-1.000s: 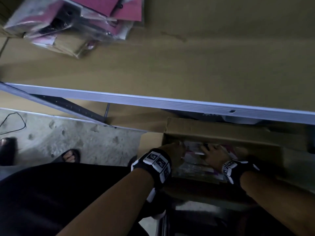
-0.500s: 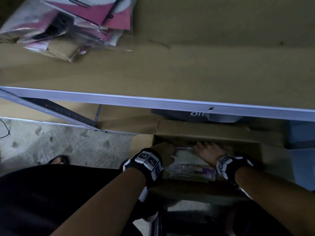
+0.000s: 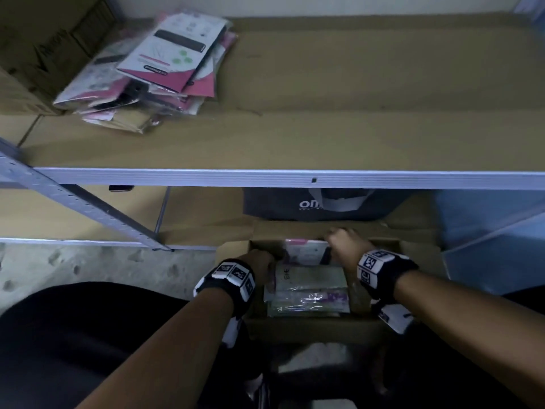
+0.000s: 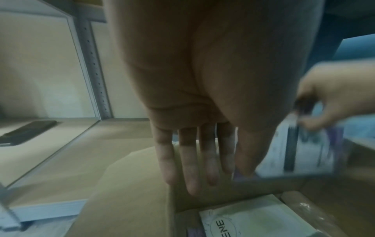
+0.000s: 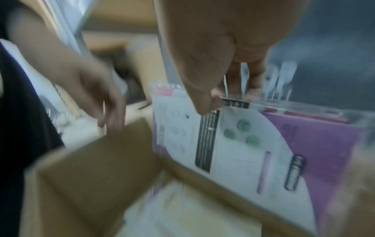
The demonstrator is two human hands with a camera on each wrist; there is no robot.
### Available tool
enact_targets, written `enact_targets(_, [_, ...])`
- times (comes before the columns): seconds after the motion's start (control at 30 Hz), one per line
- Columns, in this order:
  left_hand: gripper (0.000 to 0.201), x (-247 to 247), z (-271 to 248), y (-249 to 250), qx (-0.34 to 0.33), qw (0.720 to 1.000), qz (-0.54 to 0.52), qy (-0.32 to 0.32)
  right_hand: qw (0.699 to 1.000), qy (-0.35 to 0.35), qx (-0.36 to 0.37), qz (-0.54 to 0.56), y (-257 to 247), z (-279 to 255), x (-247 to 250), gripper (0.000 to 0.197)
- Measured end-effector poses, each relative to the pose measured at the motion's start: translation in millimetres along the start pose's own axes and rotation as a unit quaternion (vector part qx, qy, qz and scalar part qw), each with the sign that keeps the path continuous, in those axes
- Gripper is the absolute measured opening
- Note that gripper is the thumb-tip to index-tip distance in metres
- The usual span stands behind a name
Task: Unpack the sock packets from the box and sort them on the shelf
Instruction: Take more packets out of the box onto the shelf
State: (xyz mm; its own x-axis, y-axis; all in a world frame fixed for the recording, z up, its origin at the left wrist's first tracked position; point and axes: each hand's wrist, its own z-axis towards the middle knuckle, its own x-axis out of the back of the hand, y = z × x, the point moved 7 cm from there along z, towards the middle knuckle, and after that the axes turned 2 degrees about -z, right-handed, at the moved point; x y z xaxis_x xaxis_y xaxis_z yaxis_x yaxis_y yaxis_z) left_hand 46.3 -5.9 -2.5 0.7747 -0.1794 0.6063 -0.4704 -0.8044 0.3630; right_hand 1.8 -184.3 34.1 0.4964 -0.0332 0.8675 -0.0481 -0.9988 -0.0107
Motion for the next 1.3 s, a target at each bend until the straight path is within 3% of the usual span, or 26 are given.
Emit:
enact_targets(0.37, [0.023, -14, 11, 36, 0.003, 0.993, 0.116, 0.002, 0.984, 0.13, -0.088, 0.08, 69, -100, 86, 0.007])
enact_targets(0.53, [0.031, -35, 50, 27, 0.003, 0.981, 0.192, 0.001, 0.978, 0.133, -0.132, 0.094, 102, -137, 88, 0.009])
enact_targets(0.7, [0.034, -68, 128, 2, 0.017, 0.979, 0.203, -0.025, 0.969, 0.132, -0.167, 0.127, 133, -154, 82, 0.006])
enact_targets(0.83, [0.043, -52, 102, 39, 0.019, 0.979, 0.197, -0.041, 0.966, 0.14, -0.161, 0.145, 149, -151, 75, 0.016])
enact_targets(1.0, [0.056, -70, 138, 42, 0.018, 0.98, 0.184, -0.069, 0.964, 0.155, -0.139, 0.168, 159, -148, 70, 0.013])
enact_targets(1.2, [0.059, -95, 164, 42, -0.004, 0.957, 0.271, -0.105, 0.958, 0.181, -0.11, 0.196, 164, -145, 69, 0.018])
enact_targets(1.3, [0.077, -106, 170, 42, -0.014, 0.954, 0.284, -0.094, 0.957, 0.181, -0.106, 0.201, 166, -143, 67, 0.017])
